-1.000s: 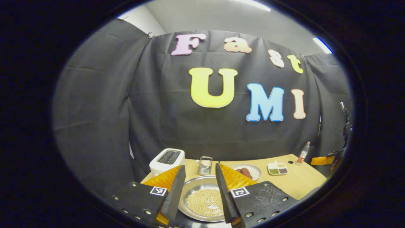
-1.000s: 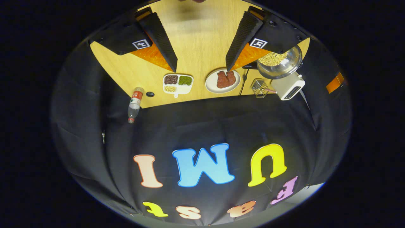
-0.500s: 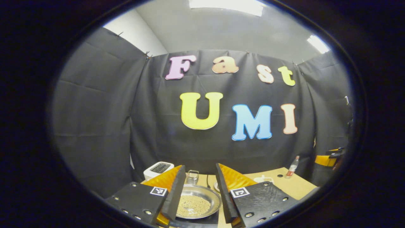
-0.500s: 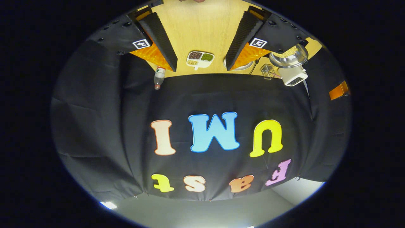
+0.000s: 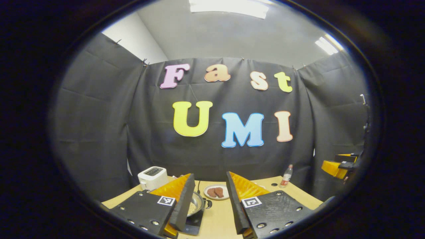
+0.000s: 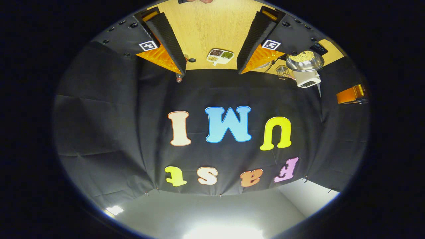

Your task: First push the handle of the pot to place it horizontally, then grasp the pot with both hands and set it on the induction cooktop.

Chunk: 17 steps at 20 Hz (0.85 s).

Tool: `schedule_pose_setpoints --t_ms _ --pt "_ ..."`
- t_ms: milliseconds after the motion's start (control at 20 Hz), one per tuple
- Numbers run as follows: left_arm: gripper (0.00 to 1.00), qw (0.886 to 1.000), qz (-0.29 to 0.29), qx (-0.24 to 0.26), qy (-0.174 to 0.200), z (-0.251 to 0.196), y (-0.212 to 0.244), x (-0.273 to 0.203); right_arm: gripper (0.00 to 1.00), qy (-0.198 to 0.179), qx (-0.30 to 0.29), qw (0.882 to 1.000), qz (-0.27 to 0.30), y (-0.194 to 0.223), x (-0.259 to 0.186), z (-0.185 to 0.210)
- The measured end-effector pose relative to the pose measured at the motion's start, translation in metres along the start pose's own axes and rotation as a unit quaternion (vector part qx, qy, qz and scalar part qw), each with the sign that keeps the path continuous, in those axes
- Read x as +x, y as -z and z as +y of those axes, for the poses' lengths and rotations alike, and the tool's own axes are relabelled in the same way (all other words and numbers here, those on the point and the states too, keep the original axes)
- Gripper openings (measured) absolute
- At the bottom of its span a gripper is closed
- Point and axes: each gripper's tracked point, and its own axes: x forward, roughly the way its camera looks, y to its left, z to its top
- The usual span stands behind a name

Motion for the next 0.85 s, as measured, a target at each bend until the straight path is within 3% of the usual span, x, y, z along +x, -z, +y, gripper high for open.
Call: schedule_pose_setpoints --t_ms 50,200,350,450,500,850 --pt "0.57 1.000 0.004 0.000 -0.001 -0.008 0.003 -0.009 0.98 -0.001 0.004 1.000 -0.004 -0.001 -0.006 -0.006" --pt "0.65 1.000 0.014 -0.005 -0.011 -0.024 0.011 -0.035 0.97 -0.015 0.009 1.000 -0.007 0.003 -0.019 -0.021" --pt "0.49 0.999 0.021 -0.031 -0.007 -0.040 0.011 -0.053 0.98 -0.010 0.002 1.000 0.002 0.012 -0.032 -0.035" --pt "0.49 0.999 0.023 -0.031 -0.004 -0.037 0.009 -0.060 0.98 -0.005 0.011 1.000 0.005 0.013 -0.037 -0.038" --pt "0.57 0.999 0.024 -0.028 -0.003 -0.035 0.008 -0.064 0.98 -0.003 0.013 1.000 0.007 0.015 -0.037 -0.038" --pt "0.58 0.999 0.041 -0.015 0.016 -0.017 0.015 -0.063 0.98 0.002 0.006 1.000 0.008 0.008 -0.022 -0.017"
